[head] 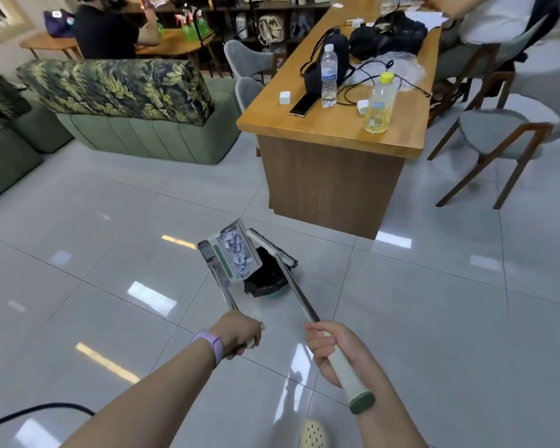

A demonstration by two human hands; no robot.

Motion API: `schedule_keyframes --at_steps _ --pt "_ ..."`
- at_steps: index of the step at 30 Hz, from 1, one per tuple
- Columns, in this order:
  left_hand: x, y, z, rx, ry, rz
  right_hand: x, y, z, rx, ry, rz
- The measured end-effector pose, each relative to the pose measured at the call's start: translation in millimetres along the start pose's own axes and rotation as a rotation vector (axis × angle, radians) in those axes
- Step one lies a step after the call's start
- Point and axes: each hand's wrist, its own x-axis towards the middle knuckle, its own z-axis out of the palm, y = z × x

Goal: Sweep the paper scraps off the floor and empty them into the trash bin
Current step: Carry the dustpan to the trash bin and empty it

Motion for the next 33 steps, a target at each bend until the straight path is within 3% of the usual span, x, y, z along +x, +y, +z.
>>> schedule_keyframes --at_steps 22,33 --pt "-6.8 1.0 -4.9 0.296 0.034 -0.017 -1.5 0.0 -9.5 0.089 -0.043 -0.043" --pt "-6.2 -7.6 0.3 0.359 0.029 -0.02 -13.1 6.9 -21.0 0.006 0.033 -0.027"
